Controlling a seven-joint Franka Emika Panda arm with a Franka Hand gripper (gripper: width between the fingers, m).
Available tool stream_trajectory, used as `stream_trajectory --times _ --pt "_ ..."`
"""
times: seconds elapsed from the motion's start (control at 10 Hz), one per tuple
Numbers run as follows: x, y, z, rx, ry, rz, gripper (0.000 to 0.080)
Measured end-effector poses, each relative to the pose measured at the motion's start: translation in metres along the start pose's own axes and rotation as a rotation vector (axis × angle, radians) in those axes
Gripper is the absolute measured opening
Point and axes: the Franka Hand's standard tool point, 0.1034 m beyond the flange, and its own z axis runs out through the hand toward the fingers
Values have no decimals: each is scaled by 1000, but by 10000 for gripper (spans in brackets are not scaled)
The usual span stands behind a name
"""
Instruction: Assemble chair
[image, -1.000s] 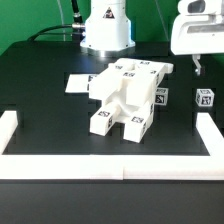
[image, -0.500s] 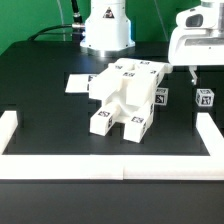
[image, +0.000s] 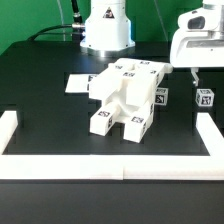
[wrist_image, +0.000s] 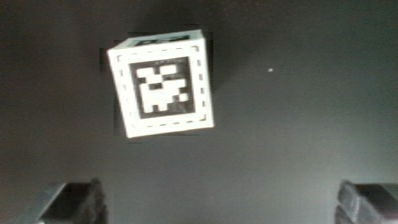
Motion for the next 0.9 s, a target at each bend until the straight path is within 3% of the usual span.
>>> stream_trajectory --times 0.9 --pt "3 -4 4 -1 -6 -1 649"
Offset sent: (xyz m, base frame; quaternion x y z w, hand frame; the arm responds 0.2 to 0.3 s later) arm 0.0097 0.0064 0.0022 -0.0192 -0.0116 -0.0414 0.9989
